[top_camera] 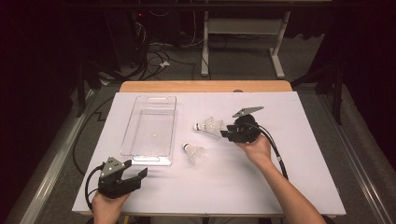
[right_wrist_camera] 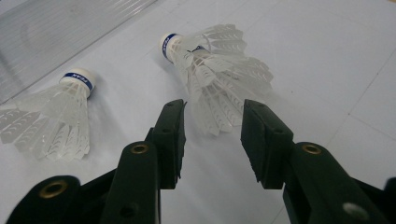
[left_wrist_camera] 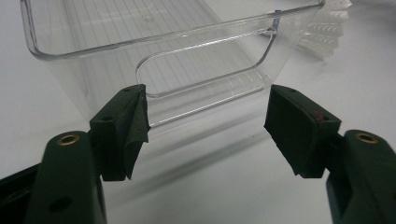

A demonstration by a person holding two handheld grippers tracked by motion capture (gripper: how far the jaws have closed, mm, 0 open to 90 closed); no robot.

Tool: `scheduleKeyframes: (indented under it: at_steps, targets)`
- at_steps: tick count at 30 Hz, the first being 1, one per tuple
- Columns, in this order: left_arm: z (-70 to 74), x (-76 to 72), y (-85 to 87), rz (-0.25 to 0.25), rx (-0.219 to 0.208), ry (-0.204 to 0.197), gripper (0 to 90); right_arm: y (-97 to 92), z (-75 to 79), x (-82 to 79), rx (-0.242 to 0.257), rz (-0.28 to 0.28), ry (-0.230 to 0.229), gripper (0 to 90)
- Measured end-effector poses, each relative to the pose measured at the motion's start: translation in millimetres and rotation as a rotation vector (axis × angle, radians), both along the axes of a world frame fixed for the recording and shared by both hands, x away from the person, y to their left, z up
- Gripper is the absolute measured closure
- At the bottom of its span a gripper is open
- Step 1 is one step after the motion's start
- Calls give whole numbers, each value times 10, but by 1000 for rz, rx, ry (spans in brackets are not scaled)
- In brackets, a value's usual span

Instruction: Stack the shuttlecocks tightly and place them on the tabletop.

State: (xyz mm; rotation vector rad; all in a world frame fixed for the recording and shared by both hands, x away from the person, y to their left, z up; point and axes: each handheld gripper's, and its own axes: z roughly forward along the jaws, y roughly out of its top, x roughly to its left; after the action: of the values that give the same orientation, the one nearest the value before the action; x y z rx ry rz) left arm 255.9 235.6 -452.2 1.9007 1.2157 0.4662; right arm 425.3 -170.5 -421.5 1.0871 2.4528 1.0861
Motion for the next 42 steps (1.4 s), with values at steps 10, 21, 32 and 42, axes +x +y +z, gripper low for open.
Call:
scheduleKeyframes:
  at_steps: [10, 21, 32, 42]
  targets:
    - [1, -3, -1, 2, -1, 0, 313, -20, 35, -128, 16, 13, -15, 607]
    - [1, -3, -1, 2, -1, -1, 312, -20, 59, -227, 35, 31, -24, 609]
    - [2, -5, -3, 3, 0, -2, 313, 38, 60, -305, 48, 56, -20, 613]
    - [1, -3, 0, 2, -1, 0, 312, 141, 15, -344, 46, 90, -4, 620]
